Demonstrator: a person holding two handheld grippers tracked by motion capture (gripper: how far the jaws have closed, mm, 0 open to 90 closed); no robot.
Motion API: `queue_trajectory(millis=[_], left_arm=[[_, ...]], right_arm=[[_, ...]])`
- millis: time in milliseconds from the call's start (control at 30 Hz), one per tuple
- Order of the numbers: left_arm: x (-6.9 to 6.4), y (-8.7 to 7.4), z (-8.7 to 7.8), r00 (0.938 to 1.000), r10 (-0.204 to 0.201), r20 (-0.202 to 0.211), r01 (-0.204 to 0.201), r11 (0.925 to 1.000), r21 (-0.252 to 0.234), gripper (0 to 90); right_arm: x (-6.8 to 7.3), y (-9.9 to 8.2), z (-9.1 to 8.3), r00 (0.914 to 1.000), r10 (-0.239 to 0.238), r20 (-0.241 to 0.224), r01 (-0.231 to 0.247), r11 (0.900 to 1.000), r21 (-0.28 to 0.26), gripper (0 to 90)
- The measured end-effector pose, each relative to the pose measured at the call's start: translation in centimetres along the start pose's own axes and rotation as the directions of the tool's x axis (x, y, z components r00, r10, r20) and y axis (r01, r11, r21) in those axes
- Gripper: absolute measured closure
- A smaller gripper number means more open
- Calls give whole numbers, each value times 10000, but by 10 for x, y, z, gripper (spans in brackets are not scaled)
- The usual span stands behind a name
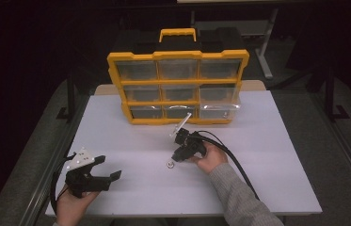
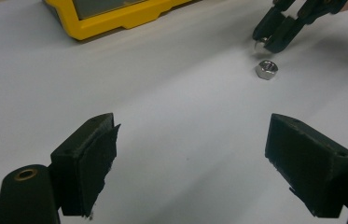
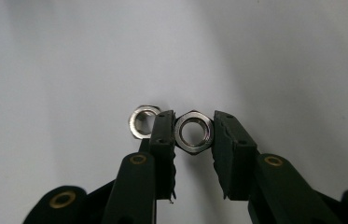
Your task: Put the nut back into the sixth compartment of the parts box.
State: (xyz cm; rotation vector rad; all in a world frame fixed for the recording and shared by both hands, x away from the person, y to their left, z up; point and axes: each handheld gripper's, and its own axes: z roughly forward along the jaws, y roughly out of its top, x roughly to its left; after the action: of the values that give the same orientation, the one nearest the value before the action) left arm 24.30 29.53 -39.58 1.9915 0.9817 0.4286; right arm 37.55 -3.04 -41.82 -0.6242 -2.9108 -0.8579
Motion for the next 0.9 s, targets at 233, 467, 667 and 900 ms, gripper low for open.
queue_trajectory(millis=[233,467,667,900], left_arm=[[-1,0,1,10000,-21,6,21,10000,25,163],[-1,1,1,10000,-59,16,59,10000,28,164],[-2,1,1,10000,-52,25,52,10000,46,164],[-1,1,0,10000,-50,-43,50,10000,51,164]], right_arm=[[2,3,-28,10000,-37,-47,36,9998,-170,690],[5,8,-66,9997,3,-232,-17,9981,-620,691],[5,16,-97,10000,-65,10,66,9967,-808,690],[4,28,-132,9996,8,279,14,9969,-789,691]])
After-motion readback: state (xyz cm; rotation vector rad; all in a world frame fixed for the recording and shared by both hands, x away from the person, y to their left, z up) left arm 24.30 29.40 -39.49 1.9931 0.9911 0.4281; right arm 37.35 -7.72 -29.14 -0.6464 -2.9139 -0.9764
